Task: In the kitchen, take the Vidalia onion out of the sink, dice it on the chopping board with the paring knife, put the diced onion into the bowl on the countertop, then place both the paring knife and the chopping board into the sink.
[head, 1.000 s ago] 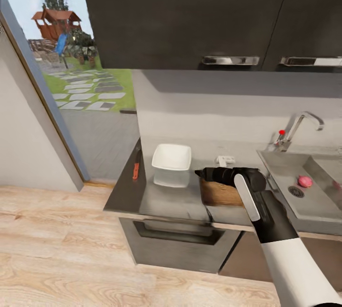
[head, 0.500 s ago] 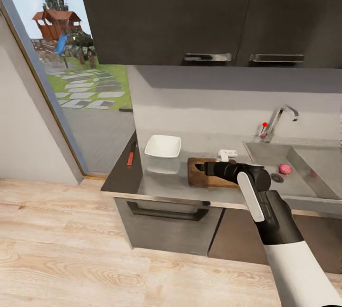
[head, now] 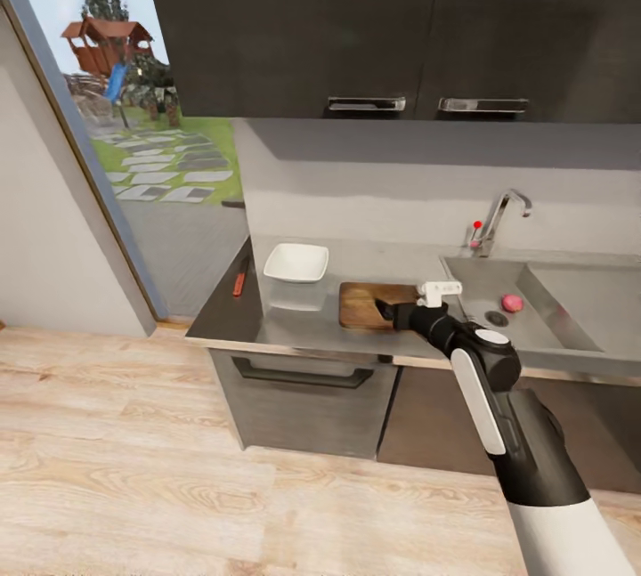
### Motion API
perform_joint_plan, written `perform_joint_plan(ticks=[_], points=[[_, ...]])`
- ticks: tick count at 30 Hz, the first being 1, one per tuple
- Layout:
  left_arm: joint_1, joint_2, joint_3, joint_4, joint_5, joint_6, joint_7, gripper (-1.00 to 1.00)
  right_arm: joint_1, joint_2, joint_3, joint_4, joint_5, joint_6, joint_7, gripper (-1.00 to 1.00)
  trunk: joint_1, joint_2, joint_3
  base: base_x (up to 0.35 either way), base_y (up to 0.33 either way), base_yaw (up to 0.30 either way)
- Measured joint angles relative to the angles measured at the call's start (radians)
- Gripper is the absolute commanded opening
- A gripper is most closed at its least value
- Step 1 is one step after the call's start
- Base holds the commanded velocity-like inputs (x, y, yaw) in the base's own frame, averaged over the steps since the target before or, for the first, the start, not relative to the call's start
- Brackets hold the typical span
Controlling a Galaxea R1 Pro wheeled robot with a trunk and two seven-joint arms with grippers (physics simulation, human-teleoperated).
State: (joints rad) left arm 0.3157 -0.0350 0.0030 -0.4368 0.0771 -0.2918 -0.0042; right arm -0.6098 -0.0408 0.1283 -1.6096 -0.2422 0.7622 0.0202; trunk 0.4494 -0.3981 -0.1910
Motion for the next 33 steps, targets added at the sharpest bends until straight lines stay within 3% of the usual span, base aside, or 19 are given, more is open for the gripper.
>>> perform_joint_plan(ticks=[4, 10, 11, 13, 15, 21, 22, 24, 25, 28, 33], points=[[-0.001, 0.001, 0.000, -0.025, 0.000, 0.000, 0.000, 1.00, 0.031, 0.000, 0.000, -0.013, 0.008, -0.046, -0.001, 1.00, 0.000, 0.000, 0.000, -0.006, -0.003, 0.000], [-0.001, 0.007, 0.000, -0.139, -0.002, 0.001, 0.004, 1.00, 0.120, 0.000, 0.000, -0.018, 0.018, -0.173, -0.002, 1.00, 0.000, 0.000, 0.000, 0.000, 0.000, 0.000], [-0.001, 0.007, 0.000, -0.155, -0.002, 0.001, 0.004, 1.00, 0.139, 0.000, 0.000, -0.018, 0.025, -0.190, -0.002, 1.00, 0.000, 0.000, 0.000, 0.000, 0.000, 0.000], [-0.001, 0.010, 0.000, -0.200, -0.002, 0.003, 0.004, 1.00, 0.213, 0.000, 0.000, -0.018, 0.089, -0.268, 0.001, 1.00, 0.000, 0.000, 0.000, 0.000, 0.000, 0.000], [-0.001, 0.016, 0.000, -0.213, -0.002, 0.003, 0.004, 1.00, 0.245, 0.000, 0.000, -0.018, 0.113, -0.302, 0.002, 1.00, 0.000, 0.000, 0.000, 0.000, 0.000, 0.000], [-0.002, 0.028, 0.000, -0.258, -0.001, 0.005, 0.003, 1.00, 0.353, 0.000, 0.000, -0.018, 0.136, -0.381, 0.002, 1.00, 0.000, 0.000, 0.000, 0.000, 0.000, 0.000], [-0.002, 0.029, 0.000, -0.264, -0.001, 0.005, 0.003, 1.00, 0.379, 0.000, 0.000, -0.018, 0.137, -0.403, 0.001, 1.00, 0.000, 0.000, 0.000, 0.000, 0.000, 0.000], [-0.013, 0.036, 0.001, -0.286, -0.001, 0.006, 0.002, 1.00, 0.498, -0.004, -0.005, -0.018, 0.140, -0.505, 0.000, 1.00, 0.000, 0.000, 0.000, 0.000, 0.000, 0.000], [-0.015, 0.037, 0.001, -0.288, -0.001, 0.006, 0.002, 1.00, 0.520, -0.006, -0.006, -0.018, 0.140, -0.524, 0.000, 1.00, 0.000, 0.000, 0.000, 0.000, 0.000, 0.000], [-0.027, 0.039, 0.002, -0.318, -0.001, 0.008, 0.002, 1.00, 0.686, -0.020, -0.015, -0.018, 0.142, -0.670, -0.003, 1.00, 0.000, 0.000, 0.000, 0.000, 0.000, 0.000], [-0.030, 0.039, 0.001, -0.358, 0.000, 0.009, 0.003, 1.00, 0.841, -0.024, -0.020, -0.019, 0.143, -0.789, -0.012, 1.00, 0.000, 0.000, 0.000, 0.000, 0.000, 0.000]])
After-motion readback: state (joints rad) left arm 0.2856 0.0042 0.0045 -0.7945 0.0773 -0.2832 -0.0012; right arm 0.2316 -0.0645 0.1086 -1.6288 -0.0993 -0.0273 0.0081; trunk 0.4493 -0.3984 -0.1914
